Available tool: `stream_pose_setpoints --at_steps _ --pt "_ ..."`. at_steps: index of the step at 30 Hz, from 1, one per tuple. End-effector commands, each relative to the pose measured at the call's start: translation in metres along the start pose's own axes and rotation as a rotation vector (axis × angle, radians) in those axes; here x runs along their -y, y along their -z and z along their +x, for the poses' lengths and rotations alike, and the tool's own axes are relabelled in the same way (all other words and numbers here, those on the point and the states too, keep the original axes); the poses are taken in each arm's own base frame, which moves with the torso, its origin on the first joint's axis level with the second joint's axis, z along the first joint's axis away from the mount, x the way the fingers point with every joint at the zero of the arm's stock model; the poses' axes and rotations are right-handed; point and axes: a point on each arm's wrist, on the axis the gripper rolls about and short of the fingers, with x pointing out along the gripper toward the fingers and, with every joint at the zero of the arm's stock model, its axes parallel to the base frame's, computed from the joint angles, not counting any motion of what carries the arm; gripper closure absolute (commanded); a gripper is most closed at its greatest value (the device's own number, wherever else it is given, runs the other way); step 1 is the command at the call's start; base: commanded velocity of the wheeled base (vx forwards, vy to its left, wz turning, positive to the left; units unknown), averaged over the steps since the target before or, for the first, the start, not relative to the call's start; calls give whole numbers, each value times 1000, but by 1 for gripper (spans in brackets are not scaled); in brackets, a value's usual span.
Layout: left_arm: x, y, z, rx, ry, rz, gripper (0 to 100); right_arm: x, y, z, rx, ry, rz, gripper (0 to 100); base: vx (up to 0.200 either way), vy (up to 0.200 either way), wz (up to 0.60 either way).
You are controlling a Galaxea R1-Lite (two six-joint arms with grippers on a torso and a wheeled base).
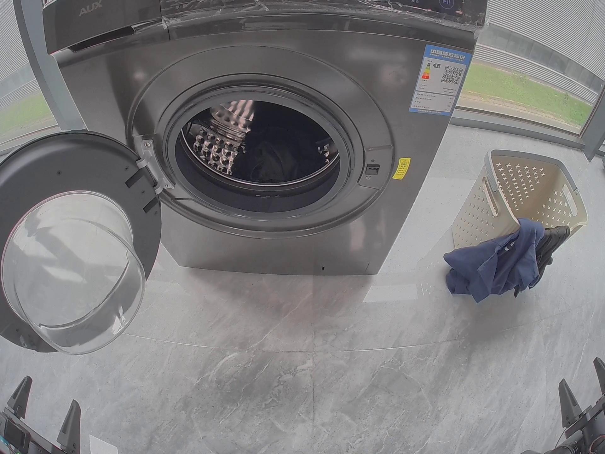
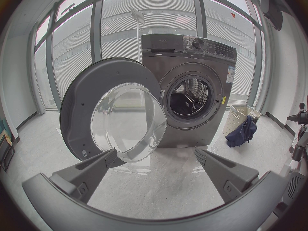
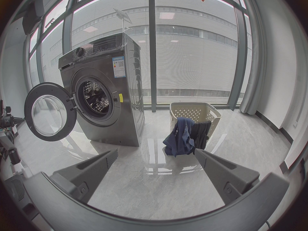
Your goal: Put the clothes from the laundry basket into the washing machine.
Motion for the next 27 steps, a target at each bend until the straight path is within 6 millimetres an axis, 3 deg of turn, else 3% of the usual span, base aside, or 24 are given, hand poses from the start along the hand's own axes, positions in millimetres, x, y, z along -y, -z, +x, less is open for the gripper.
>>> stream_pose_setpoints --at_steps 1,4,10,25,27 --pt "0 5 0 -6 -1 1 0 0 2 0 5 -1 0 0 0 -200 0" --pt "0 5 0 -6 -1 1 0 0 2 0 5 -1 0 0 0 -200 0" --pt "0 5 0 -6 -1 1 0 0 2 0 7 -1 1 0 0 0 0" --pt "0 5 0 -6 -1 1 0 0 3 0 5 -1 0 0 0 -200 0" --pt "0 5 0 -7 0 1 0 0 3 0 5 -1 0 0 0 0 0"
